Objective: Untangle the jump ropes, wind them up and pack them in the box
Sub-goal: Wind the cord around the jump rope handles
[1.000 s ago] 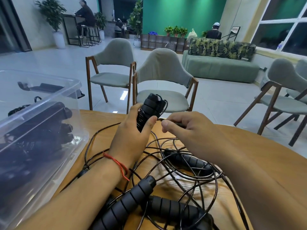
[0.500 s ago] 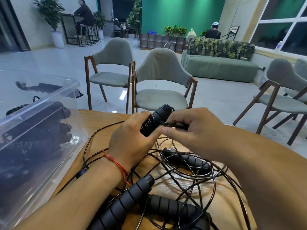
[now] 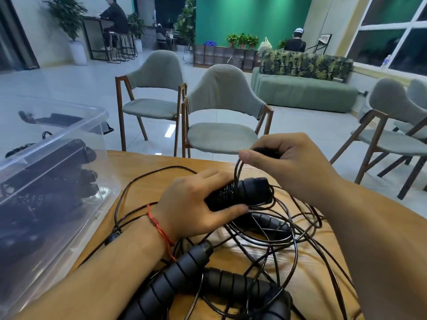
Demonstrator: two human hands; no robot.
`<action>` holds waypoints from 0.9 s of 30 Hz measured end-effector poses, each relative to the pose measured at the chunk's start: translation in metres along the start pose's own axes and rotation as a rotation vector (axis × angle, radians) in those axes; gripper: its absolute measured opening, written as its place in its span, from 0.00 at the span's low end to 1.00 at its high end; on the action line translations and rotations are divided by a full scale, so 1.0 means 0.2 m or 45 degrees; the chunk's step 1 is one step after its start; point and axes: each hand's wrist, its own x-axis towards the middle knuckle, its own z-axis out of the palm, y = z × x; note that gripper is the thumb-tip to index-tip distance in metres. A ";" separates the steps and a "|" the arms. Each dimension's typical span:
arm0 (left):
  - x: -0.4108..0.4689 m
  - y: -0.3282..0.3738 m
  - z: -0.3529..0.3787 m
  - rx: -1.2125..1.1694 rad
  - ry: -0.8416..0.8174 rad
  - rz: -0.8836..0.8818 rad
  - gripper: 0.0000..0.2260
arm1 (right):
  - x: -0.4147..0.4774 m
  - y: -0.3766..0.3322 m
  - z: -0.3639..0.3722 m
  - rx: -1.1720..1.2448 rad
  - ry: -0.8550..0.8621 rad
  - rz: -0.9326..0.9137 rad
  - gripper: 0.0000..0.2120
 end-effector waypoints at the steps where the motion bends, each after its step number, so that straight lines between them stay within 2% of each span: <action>1: 0.00 0.01 0.00 -0.029 0.015 0.037 0.19 | 0.00 0.02 0.00 0.062 -0.024 0.050 0.10; 7: 0.00 0.02 -0.02 -0.238 0.151 0.183 0.23 | 0.00 0.12 0.03 0.487 -0.275 0.291 0.15; 12: -0.01 0.01 -0.01 -0.320 0.302 0.111 0.21 | 0.00 0.16 0.08 0.645 -0.355 0.372 0.13; 16: -0.01 0.01 -0.01 -0.353 0.392 -0.028 0.18 | 0.00 0.15 0.09 0.718 -0.412 0.420 0.06; 18: -0.01 0.01 0.00 -0.401 0.442 -0.125 0.16 | 0.01 0.14 0.11 0.746 -0.410 0.428 0.11; 24: 0.01 0.00 -0.02 -0.709 0.614 -0.561 0.11 | 0.00 0.13 0.17 0.568 -0.265 0.334 0.12; 27: 0.03 -0.01 -0.03 -0.781 0.661 -0.700 0.10 | -0.01 0.11 0.19 0.510 -0.277 0.315 0.13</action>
